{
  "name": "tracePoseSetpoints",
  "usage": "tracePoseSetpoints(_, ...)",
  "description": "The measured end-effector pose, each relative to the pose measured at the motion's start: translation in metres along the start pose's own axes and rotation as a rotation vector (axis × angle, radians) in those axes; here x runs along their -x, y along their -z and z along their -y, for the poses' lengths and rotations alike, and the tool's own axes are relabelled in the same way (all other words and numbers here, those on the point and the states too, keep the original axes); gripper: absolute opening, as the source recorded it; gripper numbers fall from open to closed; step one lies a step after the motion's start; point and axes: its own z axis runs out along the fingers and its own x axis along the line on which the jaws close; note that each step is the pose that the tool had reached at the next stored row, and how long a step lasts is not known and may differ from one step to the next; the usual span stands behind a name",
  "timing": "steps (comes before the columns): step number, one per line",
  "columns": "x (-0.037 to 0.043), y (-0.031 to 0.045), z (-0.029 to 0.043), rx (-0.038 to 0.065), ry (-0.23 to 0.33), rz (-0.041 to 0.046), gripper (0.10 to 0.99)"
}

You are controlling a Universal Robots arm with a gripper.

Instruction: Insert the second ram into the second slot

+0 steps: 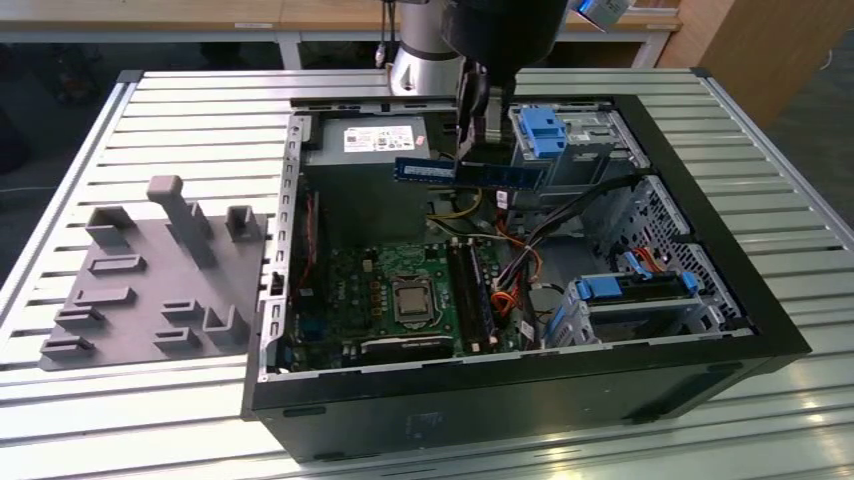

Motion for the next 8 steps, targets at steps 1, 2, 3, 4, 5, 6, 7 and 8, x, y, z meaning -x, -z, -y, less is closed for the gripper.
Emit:
tracePoseSetpoints(1,0.0000,0.0000,0.0000,0.000,-0.008,-0.0001,0.137)
tracePoseSetpoints(2,0.0000,0.0000,0.0000,0.000,-0.016,-0.0001,0.137)
tracePoseSetpoints(3,0.0000,0.0000,0.0000,-0.001,-0.024,-0.0001,0.137)
tracePoseSetpoints(4,0.0000,0.0000,0.0000,-0.001,-0.032,-0.0001,0.137)
tracePoseSetpoints(5,0.0000,0.0000,0.0000,-0.001,-0.040,0.0001,0.137)
tracePoseSetpoints(6,0.0000,-0.0001,0.0000,-0.001,-0.049,0.0003,0.137)
tracePoseSetpoints(7,0.0000,-0.0001,0.0000,-0.001,-0.057,0.0004,0.137)
tracePoseSetpoints(8,0.0000,-0.0001,0.0000,-0.001,-0.065,0.0006,0.137)
